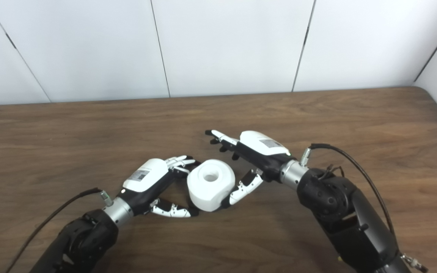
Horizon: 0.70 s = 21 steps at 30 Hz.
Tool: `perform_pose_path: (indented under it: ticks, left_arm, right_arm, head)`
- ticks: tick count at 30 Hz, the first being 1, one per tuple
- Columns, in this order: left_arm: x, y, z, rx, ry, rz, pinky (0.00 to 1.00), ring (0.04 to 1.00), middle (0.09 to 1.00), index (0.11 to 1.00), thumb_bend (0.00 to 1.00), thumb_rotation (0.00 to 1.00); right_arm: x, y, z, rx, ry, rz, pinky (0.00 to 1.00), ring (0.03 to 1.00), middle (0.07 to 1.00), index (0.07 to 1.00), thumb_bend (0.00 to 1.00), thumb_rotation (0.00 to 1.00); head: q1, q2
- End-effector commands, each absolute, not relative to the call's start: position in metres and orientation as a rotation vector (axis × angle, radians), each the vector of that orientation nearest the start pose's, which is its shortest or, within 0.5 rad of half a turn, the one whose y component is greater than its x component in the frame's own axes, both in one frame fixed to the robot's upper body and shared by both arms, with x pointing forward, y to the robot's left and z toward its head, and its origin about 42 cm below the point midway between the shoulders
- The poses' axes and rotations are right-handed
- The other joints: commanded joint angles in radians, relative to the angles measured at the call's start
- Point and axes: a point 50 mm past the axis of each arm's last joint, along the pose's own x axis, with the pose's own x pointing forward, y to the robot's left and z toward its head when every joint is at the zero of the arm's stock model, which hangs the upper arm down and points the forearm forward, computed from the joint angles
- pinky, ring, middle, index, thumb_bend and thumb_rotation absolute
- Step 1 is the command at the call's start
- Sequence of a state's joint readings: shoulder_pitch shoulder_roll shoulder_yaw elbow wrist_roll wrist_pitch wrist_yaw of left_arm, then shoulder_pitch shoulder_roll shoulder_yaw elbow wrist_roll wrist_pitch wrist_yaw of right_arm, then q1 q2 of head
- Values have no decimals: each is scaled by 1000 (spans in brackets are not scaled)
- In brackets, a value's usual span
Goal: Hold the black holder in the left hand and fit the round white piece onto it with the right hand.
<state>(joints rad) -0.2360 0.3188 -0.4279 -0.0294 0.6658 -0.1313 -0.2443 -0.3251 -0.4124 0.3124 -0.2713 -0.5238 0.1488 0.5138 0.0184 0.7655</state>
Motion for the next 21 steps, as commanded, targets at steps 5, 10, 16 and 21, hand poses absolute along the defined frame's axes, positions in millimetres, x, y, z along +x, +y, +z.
perform_pose_path:
  ticks: [5, 10, 16, 21]
  left_arm:
    - [323, 175, 136, 1080, -292, -696, 908, 939, 890, 483, 524, 57]
    - [324, 174, 137, 1079, -285, -698, 917, 944, 894, 483, 524, 58]
    - [324, 173, 137, 1072, -295, -695, 913, 941, 889, 483, 524, 57]
    - [325, 175, 136, 1069, -296, -692, 921, 942, 890, 483, 524, 57]
  right_arm:
    - [344, -209, 245, -1027, -336, 597, 677, 809, 885, 1000, 956, 263]
    - [344, -210, 247, -1035, -319, 618, 675, 808, 889, 1000, 964, 264]
    - [349, -223, 263, -1148, -132, 816, 757, 942, 997, 1000, 1000, 261]
    - [352, -242, 278, -1220, 24, 874, 750, 936, 1000, 1000, 997, 149]
  head:
    - [0, 3]
    - [-1, 4]
    - [0, 3]
    - [0, 1]
